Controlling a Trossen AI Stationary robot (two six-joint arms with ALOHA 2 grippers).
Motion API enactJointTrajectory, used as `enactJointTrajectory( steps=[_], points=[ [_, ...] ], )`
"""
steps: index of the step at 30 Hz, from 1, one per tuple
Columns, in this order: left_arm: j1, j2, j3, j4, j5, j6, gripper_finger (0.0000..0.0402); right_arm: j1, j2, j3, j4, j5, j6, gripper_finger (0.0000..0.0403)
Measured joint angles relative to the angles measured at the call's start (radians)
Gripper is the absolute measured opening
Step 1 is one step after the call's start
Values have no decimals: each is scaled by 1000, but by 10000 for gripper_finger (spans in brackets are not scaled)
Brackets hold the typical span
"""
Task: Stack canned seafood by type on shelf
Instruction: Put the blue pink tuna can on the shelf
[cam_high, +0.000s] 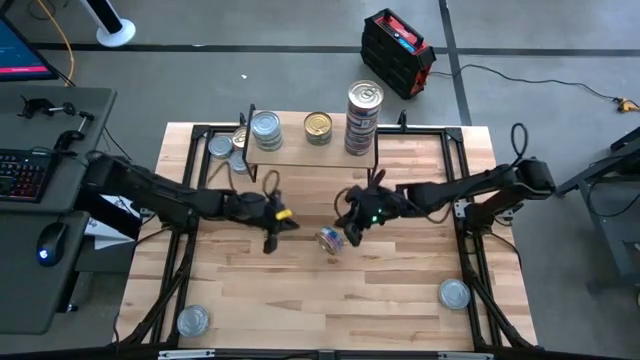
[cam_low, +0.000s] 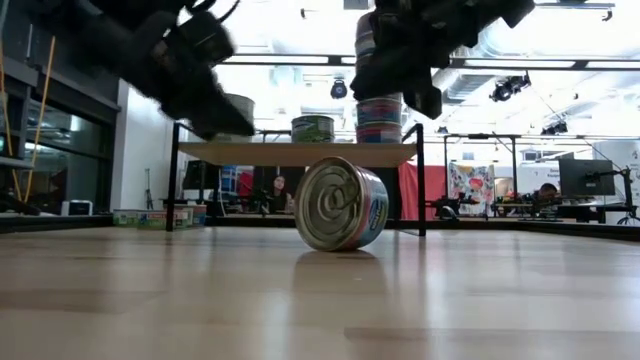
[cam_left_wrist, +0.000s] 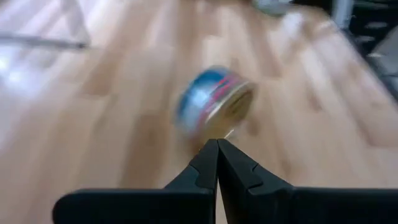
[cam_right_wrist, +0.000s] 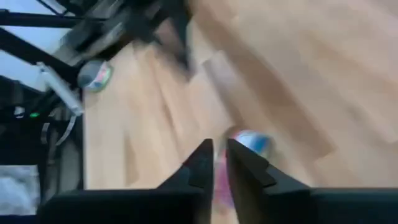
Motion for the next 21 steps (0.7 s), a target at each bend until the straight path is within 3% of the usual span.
enactJointTrajectory(
  steps=[5, 12, 15, 21],
  points=[
    [79, -129, -83, -15, 1, -24, 0, 60, 70, 29, -30, 1, 17, 127],
    [112, -173, -117, -4, 41, -36, 0, 84, 205, 202, -255, 62, -76, 252],
    [105, -161, -113, 2, 60, -43, 0, 83, 279, 289, -378, 106, -82, 276],
    [82, -158, -117, -31, 63, -72, 0, 83, 392, 418, -493, 125, -4, 282]
  ],
)
